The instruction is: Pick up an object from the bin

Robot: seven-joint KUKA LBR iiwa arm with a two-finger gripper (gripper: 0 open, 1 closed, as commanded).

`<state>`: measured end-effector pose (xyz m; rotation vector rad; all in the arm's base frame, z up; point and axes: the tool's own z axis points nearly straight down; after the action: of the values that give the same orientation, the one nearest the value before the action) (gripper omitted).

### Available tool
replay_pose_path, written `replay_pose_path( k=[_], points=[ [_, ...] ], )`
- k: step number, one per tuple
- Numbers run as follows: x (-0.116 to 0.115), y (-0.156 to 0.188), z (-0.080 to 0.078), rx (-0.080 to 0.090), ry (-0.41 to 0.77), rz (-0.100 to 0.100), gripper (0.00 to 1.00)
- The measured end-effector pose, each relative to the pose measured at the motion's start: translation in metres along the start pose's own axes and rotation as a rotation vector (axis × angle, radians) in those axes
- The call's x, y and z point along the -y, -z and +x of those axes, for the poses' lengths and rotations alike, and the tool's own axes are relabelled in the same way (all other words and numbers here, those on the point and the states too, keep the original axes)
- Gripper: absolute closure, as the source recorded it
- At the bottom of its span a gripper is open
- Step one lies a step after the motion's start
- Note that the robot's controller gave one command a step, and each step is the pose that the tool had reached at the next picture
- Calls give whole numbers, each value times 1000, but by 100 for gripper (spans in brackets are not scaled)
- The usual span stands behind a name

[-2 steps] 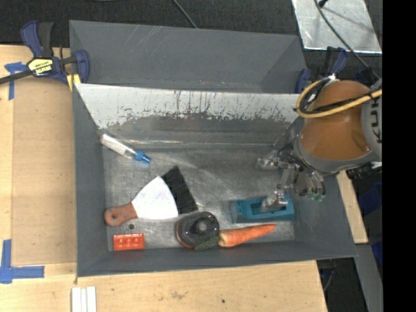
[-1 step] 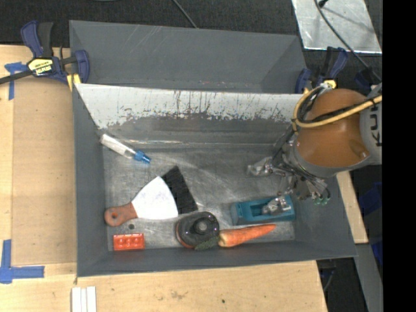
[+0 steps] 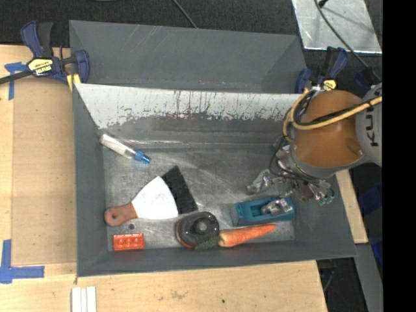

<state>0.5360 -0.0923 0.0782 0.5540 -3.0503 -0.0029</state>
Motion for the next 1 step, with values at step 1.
replay_pose_path(
  k=[1],
  points=[
    [-2,2,-11,45,1,8,0]
  ],
)
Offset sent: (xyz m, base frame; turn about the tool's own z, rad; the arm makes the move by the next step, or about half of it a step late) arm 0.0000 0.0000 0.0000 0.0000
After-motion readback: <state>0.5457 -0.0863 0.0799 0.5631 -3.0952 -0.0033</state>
